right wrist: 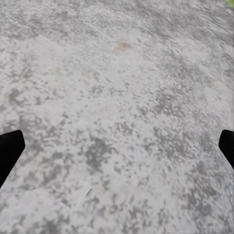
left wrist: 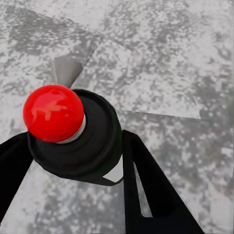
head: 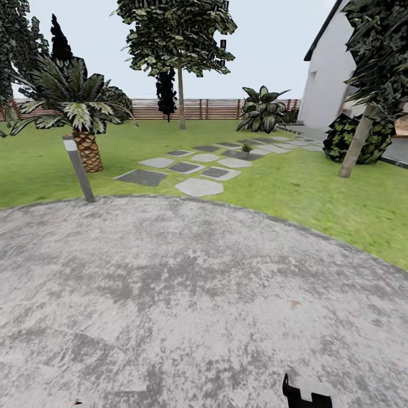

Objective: Pick up the pesticide atomizer in the garden and spray insectifuge to fully cover both potted plants in the garden.

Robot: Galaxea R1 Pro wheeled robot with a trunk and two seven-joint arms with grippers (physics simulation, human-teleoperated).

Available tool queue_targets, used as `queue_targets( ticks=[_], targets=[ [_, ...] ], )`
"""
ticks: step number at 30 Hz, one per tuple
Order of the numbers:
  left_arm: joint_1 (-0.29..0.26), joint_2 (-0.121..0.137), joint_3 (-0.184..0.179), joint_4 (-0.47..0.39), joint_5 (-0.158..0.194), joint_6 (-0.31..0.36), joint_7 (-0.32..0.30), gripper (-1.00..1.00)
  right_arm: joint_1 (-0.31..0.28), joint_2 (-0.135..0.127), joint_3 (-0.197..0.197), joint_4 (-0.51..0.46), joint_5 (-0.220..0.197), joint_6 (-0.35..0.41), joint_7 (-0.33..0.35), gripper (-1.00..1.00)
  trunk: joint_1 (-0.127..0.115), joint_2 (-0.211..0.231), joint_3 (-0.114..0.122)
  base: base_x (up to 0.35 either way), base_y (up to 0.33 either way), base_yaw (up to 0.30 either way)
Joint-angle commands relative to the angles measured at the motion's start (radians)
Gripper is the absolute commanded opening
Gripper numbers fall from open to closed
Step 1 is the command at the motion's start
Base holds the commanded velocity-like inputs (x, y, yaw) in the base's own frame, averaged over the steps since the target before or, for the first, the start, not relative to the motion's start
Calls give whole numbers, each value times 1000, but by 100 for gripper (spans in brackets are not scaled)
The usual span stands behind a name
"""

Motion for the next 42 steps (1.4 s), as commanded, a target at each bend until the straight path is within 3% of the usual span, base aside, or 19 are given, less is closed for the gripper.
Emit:
queue_targets(
  ticks=[1,42],
  targets=[
    [-1,0,9,1,-7,-3,-5,-100,-1,0,-8,1,11,-2,-4,100,0,0,-1,340,0,0],
    [-1,0,9,1,-7,-3,-5,-100,-1,0,-8,1,11,-2,-3,100,0,0,-1,340,0,0]
  ],
)
